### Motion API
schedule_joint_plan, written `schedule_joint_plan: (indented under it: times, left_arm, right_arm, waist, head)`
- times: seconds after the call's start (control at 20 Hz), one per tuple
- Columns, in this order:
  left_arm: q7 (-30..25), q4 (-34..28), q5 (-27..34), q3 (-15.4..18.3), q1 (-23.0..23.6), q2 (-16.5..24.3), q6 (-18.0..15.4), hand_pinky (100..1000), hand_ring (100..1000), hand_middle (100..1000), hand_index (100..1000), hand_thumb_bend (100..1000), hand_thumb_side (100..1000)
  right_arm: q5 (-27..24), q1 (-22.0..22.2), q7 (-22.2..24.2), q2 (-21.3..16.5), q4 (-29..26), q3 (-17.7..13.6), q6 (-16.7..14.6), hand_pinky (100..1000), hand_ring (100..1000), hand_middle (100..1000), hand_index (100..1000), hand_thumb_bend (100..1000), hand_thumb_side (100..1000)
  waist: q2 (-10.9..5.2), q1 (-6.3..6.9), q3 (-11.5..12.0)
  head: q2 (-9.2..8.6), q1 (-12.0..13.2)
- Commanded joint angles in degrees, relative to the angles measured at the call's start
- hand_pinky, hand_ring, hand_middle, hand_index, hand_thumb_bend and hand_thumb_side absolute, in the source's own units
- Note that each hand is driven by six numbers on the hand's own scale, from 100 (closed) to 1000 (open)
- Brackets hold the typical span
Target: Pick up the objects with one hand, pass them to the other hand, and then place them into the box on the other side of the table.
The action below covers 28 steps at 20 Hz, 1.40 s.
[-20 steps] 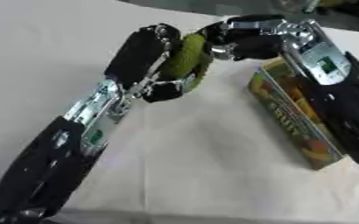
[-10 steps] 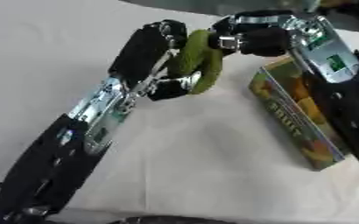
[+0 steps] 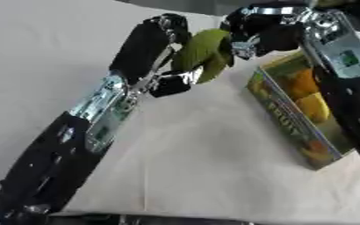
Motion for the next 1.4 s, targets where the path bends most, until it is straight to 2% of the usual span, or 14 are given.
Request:
schedule_joint_plan:
  times: [0.05,0.25,0.45,0.9,1.15,1.2,1.3,1.4]
  left_arm:
    - [0.0,-1.5,0.5,0.2,-1.0,-0.2,0.0,493,483,419,353,100,281]
    - [0.1,-1.5,0.7,0.1,-0.7,-0.2,0.2,492,483,422,373,100,261]
    - [0.6,-1.5,1.0,0.1,-0.6,-0.2,0.5,497,486,426,417,100,186]
    - [0.5,-1.4,1.2,0.2,-1.1,0.0,0.7,473,465,394,406,100,215]
    - [0.7,-1.2,1.6,0.0,-0.5,0.1,1.0,470,466,399,425,100,183]
    - [0.9,-1.2,1.8,0.0,-0.4,0.1,1.0,473,469,406,439,112,166]
    - [1.1,-1.3,2.0,0.0,-0.3,0.1,1.1,488,482,428,476,291,214]
    - [1.5,-1.4,2.1,0.0,-0.1,0.1,1.3,487,481,426,488,366,245]
  right_arm:
    - [0.3,-0.7,-0.5,-1.5,0.5,-2.2,0.9,458,231,110,132,100,115]
    - [0.0,-0.4,-1.3,-1.5,0.5,-2.7,1.9,448,222,100,124,100,112]
    - [-1.7,-0.3,-2.2,-1.5,0.5,-3.0,2.9,423,189,100,102,100,104]
    - [-4.7,0.1,-4.4,-1.8,0.1,-3.8,4.9,383,139,100,100,100,105]
    - [-5.9,0.4,-6.9,-2.2,-0.4,-4.5,5.8,374,132,100,100,100,105]
    - [-5.9,0.4,-7.3,-2.3,-0.4,-4.6,5.9,374,131,100,100,100,106]
    - [-5.9,0.6,-7.7,-2.5,-0.5,-4.7,6.0,372,130,100,100,100,105]
    - [-5.9,0.7,-8.1,-2.5,-0.6,-4.9,6.0,370,128,100,100,100,104]
  waist:
    - [0.00,-0.63,-0.2]
    - [0.12,-0.62,-0.2]
    - [0.21,-0.51,-0.3]
    - [0.45,-0.54,-1.0]
    - [0.61,-0.31,-1.1]
    - [0.64,-0.26,-1.1]
    - [0.66,-0.21,-1.2]
    - [0.67,-0.22,-1.2]
  head:
    - [0.29,0.1]
    - [0.29,0.1]
    - [0.29,-0.1]
    - [0.29,-0.3]
    - [0.29,-0.6]
    - [0.29,-0.5]
    - [0.29,-0.2]
    - [0.29,0.0]
